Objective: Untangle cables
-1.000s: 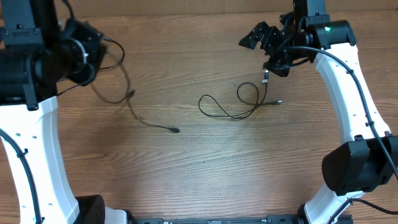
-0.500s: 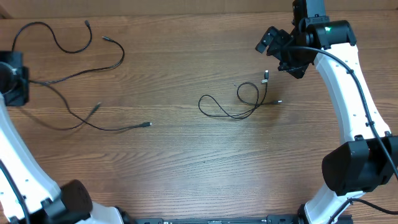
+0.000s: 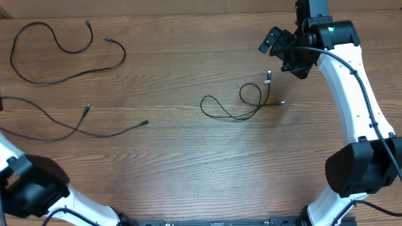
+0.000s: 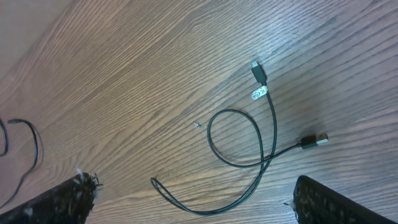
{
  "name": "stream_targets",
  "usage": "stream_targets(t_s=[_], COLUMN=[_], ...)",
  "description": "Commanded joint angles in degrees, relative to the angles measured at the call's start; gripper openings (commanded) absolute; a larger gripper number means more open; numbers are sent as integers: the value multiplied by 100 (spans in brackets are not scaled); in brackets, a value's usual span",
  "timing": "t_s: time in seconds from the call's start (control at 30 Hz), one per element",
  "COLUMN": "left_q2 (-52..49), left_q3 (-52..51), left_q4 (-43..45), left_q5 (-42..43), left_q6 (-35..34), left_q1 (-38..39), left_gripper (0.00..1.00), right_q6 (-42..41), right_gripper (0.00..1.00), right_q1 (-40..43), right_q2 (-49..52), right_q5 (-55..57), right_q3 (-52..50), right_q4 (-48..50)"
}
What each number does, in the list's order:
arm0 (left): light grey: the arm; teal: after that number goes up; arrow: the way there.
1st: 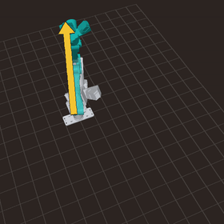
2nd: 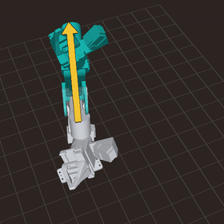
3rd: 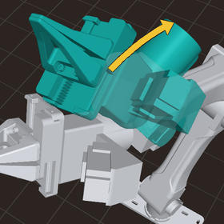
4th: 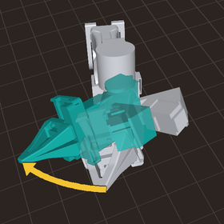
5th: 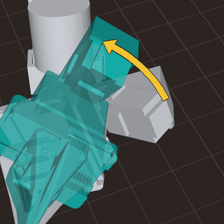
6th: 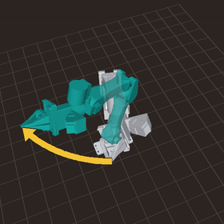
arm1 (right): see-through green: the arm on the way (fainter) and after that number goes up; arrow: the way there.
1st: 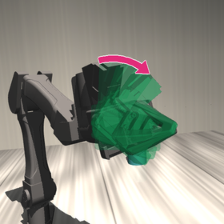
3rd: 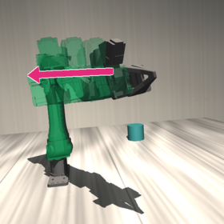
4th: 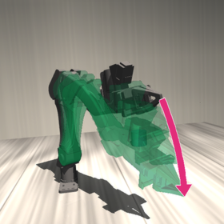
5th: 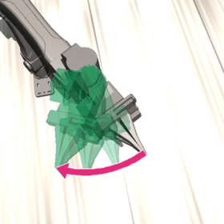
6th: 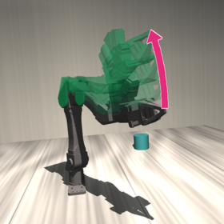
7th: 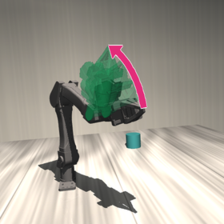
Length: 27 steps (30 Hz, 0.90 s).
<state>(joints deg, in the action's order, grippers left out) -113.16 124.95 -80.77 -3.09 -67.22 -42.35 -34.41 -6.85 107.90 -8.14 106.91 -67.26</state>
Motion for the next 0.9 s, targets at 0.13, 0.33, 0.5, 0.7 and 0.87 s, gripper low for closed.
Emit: stream_targets(t_s=[0.13,0.33,0.5,0.7,0.87], left_q2=[-802,-1298,-1327,-1325,-1270], left_q3=[-13,-13,81,400,601], left_q4=[352,782,872,883,732], left_q5=[-1279,-1318,-1012,22,-426], left_q6=[74,555,927,2184,2199], left_q1=[-343,-398,-485,-555,-553], left_gripper=[4,8,46,54,100], right_q6=[42,42,42,42,42], right_gripper=[100,100,100,100,100], right_q1=[-24,-24,-24,-24,-24], right_q2=[-214,-214,-214,-214,-214], right_q5=[83,83,83,83,83], right_q3=[68,68,68,68,68], right_q4=[9,9,9,9,9])
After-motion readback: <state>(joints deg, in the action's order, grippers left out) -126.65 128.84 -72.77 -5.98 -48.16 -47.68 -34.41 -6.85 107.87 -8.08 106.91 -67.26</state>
